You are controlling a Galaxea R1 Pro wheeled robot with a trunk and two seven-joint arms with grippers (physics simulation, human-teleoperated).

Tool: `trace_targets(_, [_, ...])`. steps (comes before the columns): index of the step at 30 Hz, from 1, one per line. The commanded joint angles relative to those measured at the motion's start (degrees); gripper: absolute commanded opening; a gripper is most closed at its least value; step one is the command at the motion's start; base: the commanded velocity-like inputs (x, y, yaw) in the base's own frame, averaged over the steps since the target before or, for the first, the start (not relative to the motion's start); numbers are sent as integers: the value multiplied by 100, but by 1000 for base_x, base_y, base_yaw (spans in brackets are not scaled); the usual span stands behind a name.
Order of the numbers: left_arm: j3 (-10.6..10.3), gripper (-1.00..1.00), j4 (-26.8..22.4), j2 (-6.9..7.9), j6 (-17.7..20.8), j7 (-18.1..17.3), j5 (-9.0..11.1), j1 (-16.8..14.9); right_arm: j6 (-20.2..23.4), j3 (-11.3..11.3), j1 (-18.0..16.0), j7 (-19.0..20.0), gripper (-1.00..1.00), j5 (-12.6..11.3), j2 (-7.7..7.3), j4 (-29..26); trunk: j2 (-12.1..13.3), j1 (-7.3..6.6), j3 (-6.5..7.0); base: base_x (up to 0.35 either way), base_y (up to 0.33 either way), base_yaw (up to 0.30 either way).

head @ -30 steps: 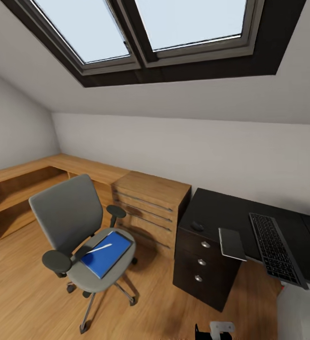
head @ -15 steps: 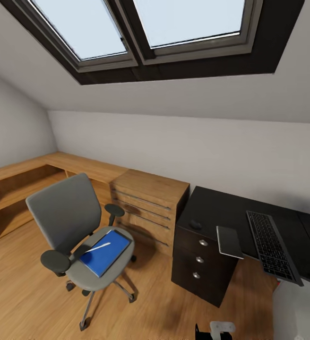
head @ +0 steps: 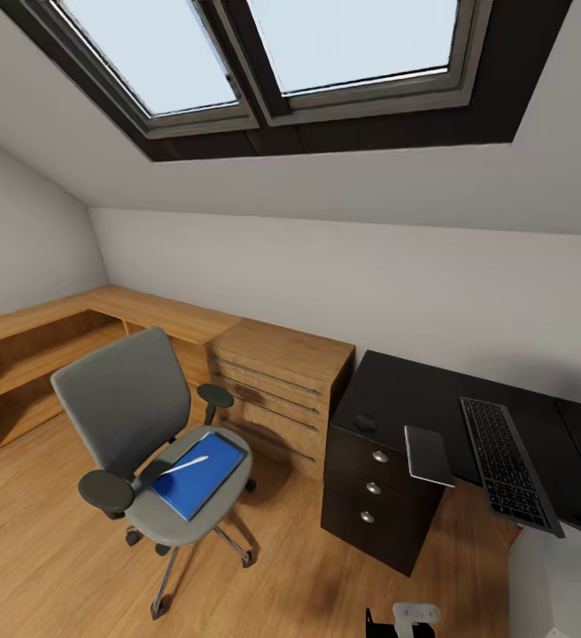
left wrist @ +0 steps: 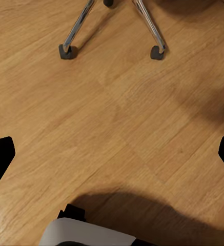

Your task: In the bedroom, organize the workspace by keeping the computer under the desk, ensuring the monitor is on the desk, placing the keyboard on the desk next to the monitor, placing the mouse on the desk next to the keyboard, moving the folder from the swivel chair onto the desk next to the mouse, stacking the notebook on top of the folder with the pen on top of the notebook, and positioning the swivel chair next to the desk.

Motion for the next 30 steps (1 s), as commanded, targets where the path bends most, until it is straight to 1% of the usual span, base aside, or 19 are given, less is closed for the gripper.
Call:
trace_targets(1, [-32, 100, 5, 1, -11, -39, 61, -5, -17, 50, -5, -18, 100, -46, 3, 4, 35, -21, 10, 0, 0, -7])
trace_targets(5, [-29, 100, 6, 1, -11, -38, 61, -5, -17, 50, -5, -18, 100, -49, 3, 0, 195, -109, 81, 0, 0, -73])
trace_targets(10, [-28, 100, 5, 1, -11, -38, 64, -5, -17, 50, -5, -18, 100, -52, 3, -5, 396, -219, 171, 0, 0, -184])
trace_targets(30, [-35, 100, 7, -7, -11, -40, 62, -5, -17, 58, -5, -18, 100, -44, 3, -8, 1198, -658, 496, 0, 0, -247])
